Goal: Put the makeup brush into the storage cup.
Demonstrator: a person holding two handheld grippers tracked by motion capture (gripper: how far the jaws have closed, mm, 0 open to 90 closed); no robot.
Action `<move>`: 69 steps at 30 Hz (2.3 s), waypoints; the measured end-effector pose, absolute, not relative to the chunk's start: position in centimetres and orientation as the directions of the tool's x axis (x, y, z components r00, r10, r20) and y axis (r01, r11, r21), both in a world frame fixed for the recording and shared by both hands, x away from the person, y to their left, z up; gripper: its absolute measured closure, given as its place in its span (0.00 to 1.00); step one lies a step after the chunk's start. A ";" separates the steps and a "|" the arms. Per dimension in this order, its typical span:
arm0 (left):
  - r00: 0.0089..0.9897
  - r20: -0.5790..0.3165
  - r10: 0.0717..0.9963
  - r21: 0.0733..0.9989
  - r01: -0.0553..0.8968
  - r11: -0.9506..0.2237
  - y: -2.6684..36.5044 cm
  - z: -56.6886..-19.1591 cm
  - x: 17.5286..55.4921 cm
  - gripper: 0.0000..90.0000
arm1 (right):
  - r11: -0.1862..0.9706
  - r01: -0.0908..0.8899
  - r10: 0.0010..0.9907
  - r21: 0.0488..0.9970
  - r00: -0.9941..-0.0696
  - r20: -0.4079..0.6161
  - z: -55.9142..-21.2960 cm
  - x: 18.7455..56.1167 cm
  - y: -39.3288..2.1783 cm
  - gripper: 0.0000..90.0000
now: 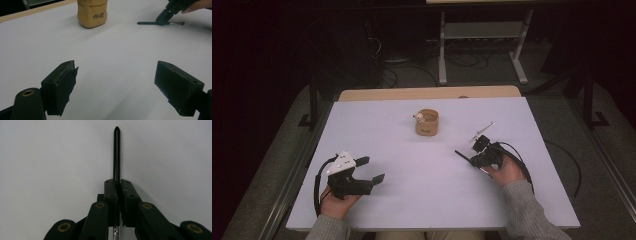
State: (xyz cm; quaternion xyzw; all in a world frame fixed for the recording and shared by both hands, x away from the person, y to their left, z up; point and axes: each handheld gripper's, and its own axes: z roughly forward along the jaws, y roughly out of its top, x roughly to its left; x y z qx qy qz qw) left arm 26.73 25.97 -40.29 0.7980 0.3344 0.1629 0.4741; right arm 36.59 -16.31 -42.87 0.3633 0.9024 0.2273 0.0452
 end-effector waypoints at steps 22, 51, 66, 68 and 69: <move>0.786 -0.028 0.618 0.849 0.345 -0.400 23.7 -39.8 27.0 0.25 | 0.616 0.531 0.592 0.582 -0.799 0.102 -38.3 35.3 -17.7 0.93; 0.917 -0.010 0.398 0.819 0.236 -0.523 19.2 -33.6 29.4 0.38 | 0.756 0.195 0.237 0.625 -0.971 0.016 -32.0 32.6 -10.6 0.93; 0.960 -0.069 0.272 0.767 0.225 -0.601 17.0 -35.2 29.7 0.48 | 0.783 0.107 0.082 0.613 -0.994 0.069 -34.8 31.8 -7.4 0.93; 0.965 -0.075 0.252 0.757 0.220 -0.615 16.8 -35.4 29.6 0.53 | 0.781 0.099 0.068 0.617 -0.995 0.075 -35.0 31.7 -7.1 0.93; 0.967 -0.079 0.243 0.754 0.218 -0.619 16.6 -35.5 29.5 0.55 | 0.781 0.088 0.055 0.618 -0.996 0.072 -35.1 31.6 -6.9 0.93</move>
